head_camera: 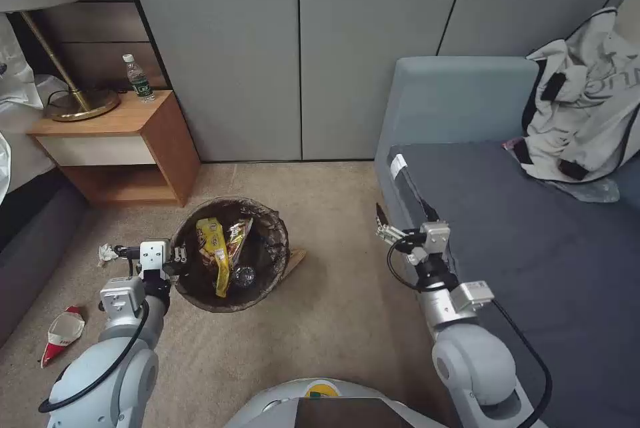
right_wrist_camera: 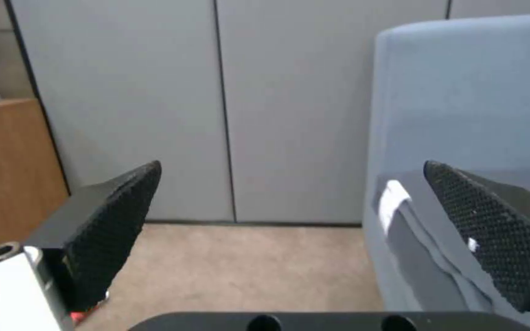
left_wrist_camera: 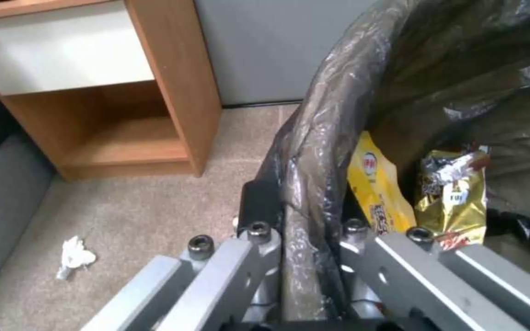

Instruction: Pick up the trash bin, then pick up the garbage from the floor and place it into the trash bin.

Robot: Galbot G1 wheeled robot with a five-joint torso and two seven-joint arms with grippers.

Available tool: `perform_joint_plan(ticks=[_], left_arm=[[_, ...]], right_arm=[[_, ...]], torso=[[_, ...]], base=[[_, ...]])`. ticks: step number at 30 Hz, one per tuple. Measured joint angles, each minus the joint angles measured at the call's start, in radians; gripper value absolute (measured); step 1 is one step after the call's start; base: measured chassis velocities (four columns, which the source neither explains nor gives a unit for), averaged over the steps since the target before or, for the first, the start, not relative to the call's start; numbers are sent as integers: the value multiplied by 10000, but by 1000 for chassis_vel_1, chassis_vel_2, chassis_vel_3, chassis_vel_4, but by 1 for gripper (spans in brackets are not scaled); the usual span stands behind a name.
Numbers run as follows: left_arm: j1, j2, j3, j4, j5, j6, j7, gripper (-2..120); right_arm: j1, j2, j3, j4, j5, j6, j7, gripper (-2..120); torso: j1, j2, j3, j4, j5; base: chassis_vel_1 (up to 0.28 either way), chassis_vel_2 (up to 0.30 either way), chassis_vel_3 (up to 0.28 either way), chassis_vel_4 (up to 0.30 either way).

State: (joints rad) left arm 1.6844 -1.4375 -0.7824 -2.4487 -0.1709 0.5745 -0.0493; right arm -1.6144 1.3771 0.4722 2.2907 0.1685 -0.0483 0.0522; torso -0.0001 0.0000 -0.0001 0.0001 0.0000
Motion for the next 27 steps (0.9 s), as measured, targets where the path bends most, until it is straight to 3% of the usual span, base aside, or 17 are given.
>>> perform_joint_plan(ticks=[7,27], left_arm=[[10,24,-19,-32,-3,59,4,4],[9,70,-114,-83,-9,252,106,4]], right_arm=[[-742,33,61,-74,-388,664,131,100],[-1228,16,207,-107,-468,995,228,100]], torso=[[0,0,0,-2,0],[1,0,1,-3,1]], base=[[0,0,0,0],[0,0,0,0]])
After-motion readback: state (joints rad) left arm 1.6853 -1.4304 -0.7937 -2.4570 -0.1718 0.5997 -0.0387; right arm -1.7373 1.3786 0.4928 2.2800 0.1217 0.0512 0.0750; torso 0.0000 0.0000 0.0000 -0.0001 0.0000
